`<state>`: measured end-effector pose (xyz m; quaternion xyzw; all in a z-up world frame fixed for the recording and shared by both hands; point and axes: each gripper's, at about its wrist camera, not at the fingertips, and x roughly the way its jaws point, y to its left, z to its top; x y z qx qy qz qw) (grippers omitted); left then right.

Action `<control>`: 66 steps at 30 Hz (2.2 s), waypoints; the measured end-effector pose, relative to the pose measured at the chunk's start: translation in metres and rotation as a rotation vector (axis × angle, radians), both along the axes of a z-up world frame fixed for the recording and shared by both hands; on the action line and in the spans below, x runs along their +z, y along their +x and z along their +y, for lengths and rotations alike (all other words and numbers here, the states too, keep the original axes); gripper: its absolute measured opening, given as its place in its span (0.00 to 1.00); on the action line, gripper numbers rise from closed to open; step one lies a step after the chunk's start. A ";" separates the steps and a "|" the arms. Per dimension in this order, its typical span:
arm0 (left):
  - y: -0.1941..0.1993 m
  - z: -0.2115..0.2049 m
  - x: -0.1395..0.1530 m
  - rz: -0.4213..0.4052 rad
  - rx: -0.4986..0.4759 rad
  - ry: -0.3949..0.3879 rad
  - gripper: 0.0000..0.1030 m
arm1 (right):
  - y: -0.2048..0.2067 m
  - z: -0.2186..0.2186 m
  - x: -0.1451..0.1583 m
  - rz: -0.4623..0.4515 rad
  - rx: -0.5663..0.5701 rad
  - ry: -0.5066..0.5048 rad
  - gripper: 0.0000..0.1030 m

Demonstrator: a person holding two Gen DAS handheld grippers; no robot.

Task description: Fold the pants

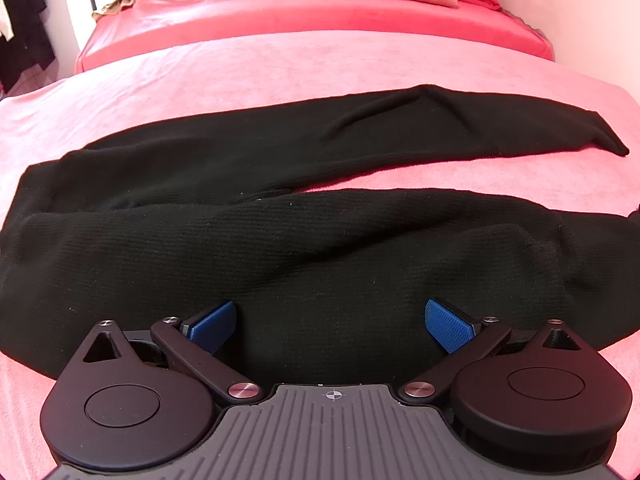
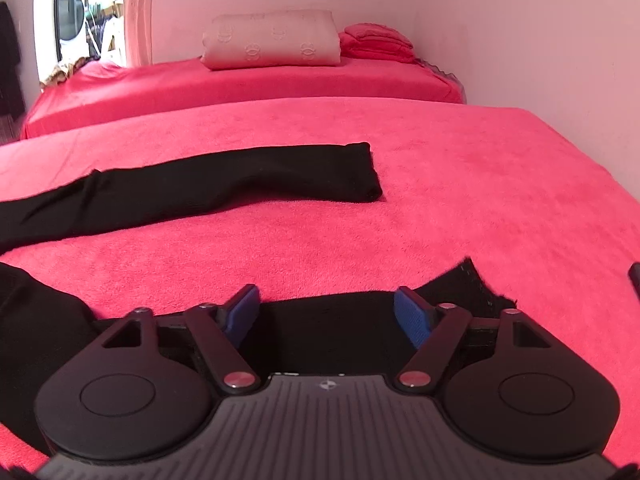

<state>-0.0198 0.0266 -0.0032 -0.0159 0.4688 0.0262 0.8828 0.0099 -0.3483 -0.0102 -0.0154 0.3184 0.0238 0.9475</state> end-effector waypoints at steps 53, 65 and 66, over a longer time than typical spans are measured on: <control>0.007 0.003 -0.001 -0.010 0.017 0.004 1.00 | -0.062 -0.020 0.043 -0.091 -0.103 0.148 0.86; 0.005 0.004 -0.001 -0.026 0.012 -0.002 1.00 | -0.053 -0.026 -0.001 -0.024 -0.113 0.256 0.86; 0.004 0.004 -0.001 -0.027 0.012 -0.002 1.00 | -0.046 -0.023 -0.002 -0.041 -0.109 0.250 0.86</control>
